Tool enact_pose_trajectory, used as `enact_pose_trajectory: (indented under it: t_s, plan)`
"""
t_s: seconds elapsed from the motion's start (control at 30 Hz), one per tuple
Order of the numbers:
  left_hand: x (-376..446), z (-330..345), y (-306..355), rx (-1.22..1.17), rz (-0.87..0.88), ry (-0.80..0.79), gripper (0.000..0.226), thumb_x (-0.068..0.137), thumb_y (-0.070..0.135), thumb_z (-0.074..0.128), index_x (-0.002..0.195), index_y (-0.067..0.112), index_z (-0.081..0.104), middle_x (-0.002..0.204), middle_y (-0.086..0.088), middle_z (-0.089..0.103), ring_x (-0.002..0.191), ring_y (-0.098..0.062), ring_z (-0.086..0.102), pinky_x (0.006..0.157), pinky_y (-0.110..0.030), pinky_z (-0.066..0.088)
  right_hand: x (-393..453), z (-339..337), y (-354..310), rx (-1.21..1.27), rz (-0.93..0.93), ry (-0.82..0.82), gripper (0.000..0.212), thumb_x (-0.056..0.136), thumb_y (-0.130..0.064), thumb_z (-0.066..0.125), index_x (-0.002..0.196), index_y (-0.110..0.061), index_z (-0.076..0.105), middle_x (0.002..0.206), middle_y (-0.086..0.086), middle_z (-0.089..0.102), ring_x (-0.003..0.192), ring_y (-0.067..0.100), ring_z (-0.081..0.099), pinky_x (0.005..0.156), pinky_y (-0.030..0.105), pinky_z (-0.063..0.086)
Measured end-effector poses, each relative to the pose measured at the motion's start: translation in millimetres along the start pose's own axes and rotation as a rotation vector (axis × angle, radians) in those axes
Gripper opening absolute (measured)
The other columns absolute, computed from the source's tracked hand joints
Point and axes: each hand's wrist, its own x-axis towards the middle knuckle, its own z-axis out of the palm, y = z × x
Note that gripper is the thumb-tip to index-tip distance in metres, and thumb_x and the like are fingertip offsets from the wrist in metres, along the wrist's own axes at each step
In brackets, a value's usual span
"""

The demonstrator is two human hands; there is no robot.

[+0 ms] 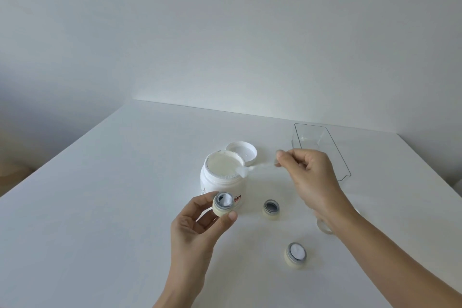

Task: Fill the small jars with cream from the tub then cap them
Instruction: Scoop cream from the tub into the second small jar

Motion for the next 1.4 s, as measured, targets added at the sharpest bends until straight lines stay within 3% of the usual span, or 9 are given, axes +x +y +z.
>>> enact_pose_trajectory:
  t_s: [0.07, 0.17, 0.4, 0.6, 0.7, 0.87, 1.0, 1.13, 1.4]
  plan:
    - [0, 0, 0, 0.004, 0.004, -0.005, 0.039, 0.062, 0.008, 0.084, 0.099, 0.008, 0.072, 0.102, -0.007, 0.078, 0.095, -0.021, 0.074, 0.072, -0.015, 0.055, 8, 5, -9, -0.122, -0.159, 0.074, 0.03, 0.091, -0.036, 0.059, 0.066, -0.021, 0.067, 0.05, -0.017, 0.052, 0.056, 0.0, 0.05, 0.075, 0.033, 0.024]
    - [0, 0, 0, 0.011, -0.004, -0.034, 0.039, 0.066, 0.008, 0.083, 0.103, 0.01, 0.073, 0.104, -0.008, 0.078, 0.099, -0.021, 0.074, 0.075, -0.014, 0.054, 22, 18, -22, -0.37, -0.381, 0.129, 0.021, 0.089, -0.04, 0.061, 0.074, -0.028, 0.07, 0.079, -0.007, 0.058, 0.087, 0.016, 0.049, 0.074, 0.03, 0.014]
    - [0, -1, 1, 0.053, -0.042, -0.096, 0.044, 0.069, 0.026, 0.081, 0.112, 0.021, 0.072, 0.111, -0.003, 0.076, 0.107, -0.018, 0.07, 0.082, -0.014, 0.052, 44, 52, -33, -0.828, -0.706, -0.194, 0.026, 0.093, -0.042, 0.053, 0.088, -0.028, 0.073, 0.092, -0.004, 0.051, 0.1, 0.021, 0.04, 0.071, 0.031, 0.008]
    - [2, -2, -3, -0.004, -0.047, -0.059, 0.043, 0.067, 0.024, 0.083, 0.106, 0.015, 0.066, 0.112, -0.013, 0.073, 0.1, -0.032, 0.072, 0.083, -0.026, 0.058, 49, 56, -36, -0.737, -0.497, -0.34, 0.033, 0.095, -0.036, 0.051, 0.078, -0.014, 0.069, 0.079, -0.002, 0.053, 0.094, 0.024, 0.042, 0.071, 0.034, 0.015]
    - [3, -3, -3, -0.042, -0.053, -0.067, 0.041, 0.067, 0.023, 0.083, 0.103, 0.012, 0.069, 0.112, -0.015, 0.073, 0.1, -0.037, 0.072, 0.086, -0.028, 0.057, 51, 48, -37, -0.635, -0.339, -0.315, 0.038, 0.095, -0.035, 0.05, 0.078, -0.007, 0.07, 0.069, -0.001, 0.059, 0.09, 0.027, 0.051, 0.076, 0.037, 0.022]
    - [4, -3, -2, -0.063, -0.069, -0.053, 0.044, 0.065, 0.024, 0.082, 0.107, 0.013, 0.073, 0.112, -0.012, 0.074, 0.097, -0.038, 0.072, 0.076, -0.024, 0.057, 55, 36, -30, -0.459, -0.103, -0.216, 0.039, 0.096, -0.031, 0.05, 0.068, -0.005, 0.06, 0.076, 0.007, 0.07, 0.087, 0.03, 0.062, 0.087, 0.039, 0.028]
    - [3, -2, -1, -0.032, -0.068, -0.048, 0.05, 0.061, 0.024, 0.083, 0.109, 0.015, 0.073, 0.113, -0.012, 0.074, 0.097, -0.036, 0.073, 0.074, -0.023, 0.057, 56, 30, -23, -0.312, 0.038, -0.192, 0.038, 0.095, -0.032, 0.05, 0.086, -0.001, 0.071, 0.075, -0.015, 0.068, 0.078, 0.015, 0.056, 0.08, 0.035, 0.024]
    - [3, -2, -1, -0.018, -0.066, -0.035, 0.051, 0.059, 0.025, 0.084, 0.108, 0.015, 0.074, 0.11, -0.009, 0.075, 0.095, -0.033, 0.074, 0.073, -0.022, 0.056, 56, 25, -19, -0.144, 0.131, -0.229, 0.034, 0.093, -0.033, 0.055, 0.087, -0.004, 0.073, 0.081, -0.017, 0.068, 0.106, 0.021, 0.06, 0.103, 0.043, 0.035]
    - [2, -3, 0, -0.026, -0.065, -0.045, 0.048, 0.065, 0.026, 0.081, 0.111, 0.015, 0.072, 0.112, -0.008, 0.075, 0.102, -0.033, 0.071, 0.081, -0.024, 0.056, 34, 13, -21, 0.056, 0.174, -0.35, 0.029, 0.092, -0.034, 0.059, 0.069, -0.02, 0.069, 0.086, -0.016, 0.063, 0.102, 0.011, 0.053, 0.077, 0.023, 0.033]
